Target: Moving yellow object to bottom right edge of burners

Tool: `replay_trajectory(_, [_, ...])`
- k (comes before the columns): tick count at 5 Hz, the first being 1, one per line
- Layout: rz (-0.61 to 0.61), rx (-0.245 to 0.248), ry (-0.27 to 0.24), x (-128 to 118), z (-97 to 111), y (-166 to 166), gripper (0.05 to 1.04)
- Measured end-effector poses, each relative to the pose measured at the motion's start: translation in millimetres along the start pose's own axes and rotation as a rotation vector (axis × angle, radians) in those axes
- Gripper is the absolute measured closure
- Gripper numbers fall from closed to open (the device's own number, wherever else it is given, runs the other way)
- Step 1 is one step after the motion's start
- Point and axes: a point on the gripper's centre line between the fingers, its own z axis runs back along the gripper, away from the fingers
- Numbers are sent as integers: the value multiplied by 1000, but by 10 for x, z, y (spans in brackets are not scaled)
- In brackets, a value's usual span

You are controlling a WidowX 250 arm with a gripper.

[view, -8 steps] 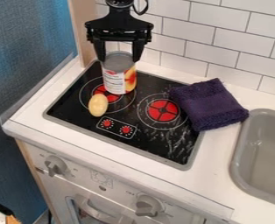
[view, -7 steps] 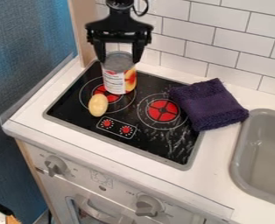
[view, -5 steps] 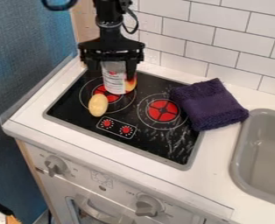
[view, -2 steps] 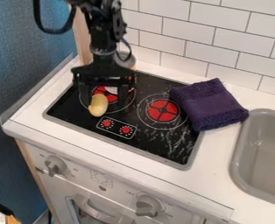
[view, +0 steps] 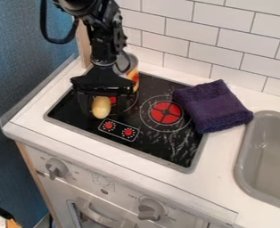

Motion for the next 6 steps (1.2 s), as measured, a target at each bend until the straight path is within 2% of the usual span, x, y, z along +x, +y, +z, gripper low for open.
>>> replay_trajectory(1, [6, -8, -13, 22, -1, -7, 391])
replay_trajectory(2, [15, -19, -16, 10, 28, -10, 428])
replay_trajectory(3, [5, -41, -59, 35, 202, -7, 429])
replay_trajectory(4, [-42, -88, -118, -29, 462, -148, 429])
replay_trajectory(5, [-144, -162, -136, -268, 622, -448, 429])
replay_trajectory(6, [-286, -205, -126, -530, 619, -786, 428])
